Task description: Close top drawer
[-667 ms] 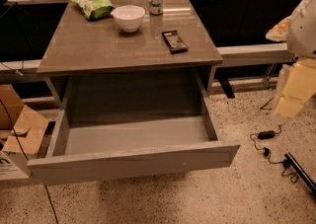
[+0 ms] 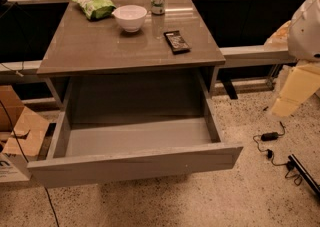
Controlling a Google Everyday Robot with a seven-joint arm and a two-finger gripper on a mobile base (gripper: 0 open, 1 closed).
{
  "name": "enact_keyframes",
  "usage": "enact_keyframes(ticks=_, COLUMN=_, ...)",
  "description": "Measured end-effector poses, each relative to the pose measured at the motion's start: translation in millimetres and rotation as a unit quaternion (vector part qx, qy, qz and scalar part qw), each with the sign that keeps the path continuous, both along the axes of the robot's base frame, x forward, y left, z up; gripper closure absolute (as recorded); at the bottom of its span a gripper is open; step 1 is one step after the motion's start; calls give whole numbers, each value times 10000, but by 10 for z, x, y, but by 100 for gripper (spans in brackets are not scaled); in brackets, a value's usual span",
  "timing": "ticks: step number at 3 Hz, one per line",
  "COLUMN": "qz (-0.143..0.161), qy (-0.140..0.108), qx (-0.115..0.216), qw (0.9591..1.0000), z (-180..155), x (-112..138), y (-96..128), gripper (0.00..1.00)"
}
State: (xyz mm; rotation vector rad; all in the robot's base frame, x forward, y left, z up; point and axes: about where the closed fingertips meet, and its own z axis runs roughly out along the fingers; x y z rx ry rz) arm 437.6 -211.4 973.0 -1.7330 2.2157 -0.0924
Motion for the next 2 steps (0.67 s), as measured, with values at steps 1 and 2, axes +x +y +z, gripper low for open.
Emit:
enact_keyframes(ticks=1, qz=240, qy=57, qx=137, qw=9996, z=-260, x=-63, y=227, gripper=42)
enact_keyframes(ticks=2, qz=518, qy=366, qx=555, qw=9964, z=-820, x=-153, y=560, gripper=65)
